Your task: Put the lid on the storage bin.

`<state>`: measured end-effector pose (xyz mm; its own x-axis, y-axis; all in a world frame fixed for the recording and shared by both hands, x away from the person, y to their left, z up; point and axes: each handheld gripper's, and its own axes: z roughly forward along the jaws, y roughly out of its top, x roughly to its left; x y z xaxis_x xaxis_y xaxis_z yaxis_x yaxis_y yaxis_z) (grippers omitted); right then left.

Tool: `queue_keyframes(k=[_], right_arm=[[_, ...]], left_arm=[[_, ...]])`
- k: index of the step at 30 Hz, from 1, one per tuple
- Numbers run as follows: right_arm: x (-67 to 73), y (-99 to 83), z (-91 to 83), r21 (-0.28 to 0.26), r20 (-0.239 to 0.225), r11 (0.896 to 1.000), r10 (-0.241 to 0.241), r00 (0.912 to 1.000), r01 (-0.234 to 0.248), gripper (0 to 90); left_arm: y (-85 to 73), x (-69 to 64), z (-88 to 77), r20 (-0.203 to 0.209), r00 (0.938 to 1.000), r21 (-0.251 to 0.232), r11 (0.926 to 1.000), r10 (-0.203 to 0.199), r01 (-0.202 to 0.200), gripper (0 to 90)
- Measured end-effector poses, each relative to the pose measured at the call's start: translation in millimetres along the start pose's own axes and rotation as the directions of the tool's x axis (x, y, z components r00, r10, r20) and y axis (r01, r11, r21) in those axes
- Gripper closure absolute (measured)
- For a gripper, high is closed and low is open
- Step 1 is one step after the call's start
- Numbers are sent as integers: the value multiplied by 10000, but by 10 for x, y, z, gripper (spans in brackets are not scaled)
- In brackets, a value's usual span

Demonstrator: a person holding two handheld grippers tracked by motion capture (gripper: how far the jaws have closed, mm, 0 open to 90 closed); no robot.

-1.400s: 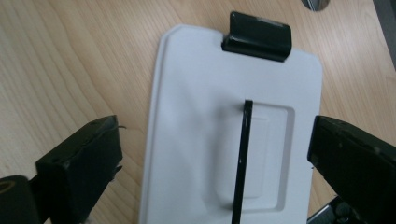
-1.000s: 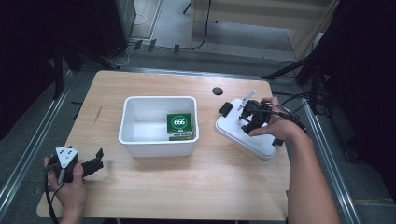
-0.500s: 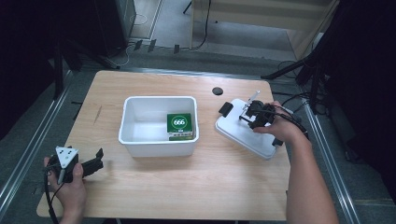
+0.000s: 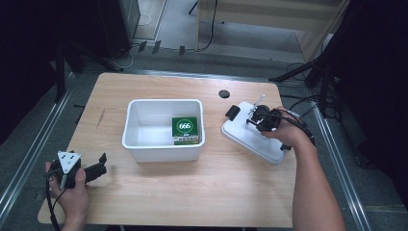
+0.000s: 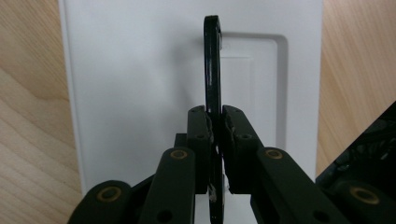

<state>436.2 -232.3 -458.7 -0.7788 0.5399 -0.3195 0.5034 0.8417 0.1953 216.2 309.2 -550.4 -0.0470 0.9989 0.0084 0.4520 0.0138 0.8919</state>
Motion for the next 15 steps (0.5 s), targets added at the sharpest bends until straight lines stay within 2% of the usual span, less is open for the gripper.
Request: queue_keyframes(k=[2, 5, 9, 15], right_arm=[[2, 10, -4, 52, 236, 10000, -84, 9997, 83, 850], [7, 12, -20, 120, 269, 9997, -234, 9994, 231, 857], [20, 9, -54, 79, -192, 9992, -395, 9990, 396, 858], [17, -16, -115, -209, -418, 9973, -705, 9966, 697, 859]], left_arm=[[0, 1, 0, 7, 10000, 0, 10000, -1, 1, 0], [0, 1, 0, 11, 10000, 8, 10000, 3, -3, 0], [1, 1, 1, 8, 10000, 14, 10000, -1, 1, 0], [0, -1, 1, 8, 10000, -8, 10000, 28, -28, 0]])
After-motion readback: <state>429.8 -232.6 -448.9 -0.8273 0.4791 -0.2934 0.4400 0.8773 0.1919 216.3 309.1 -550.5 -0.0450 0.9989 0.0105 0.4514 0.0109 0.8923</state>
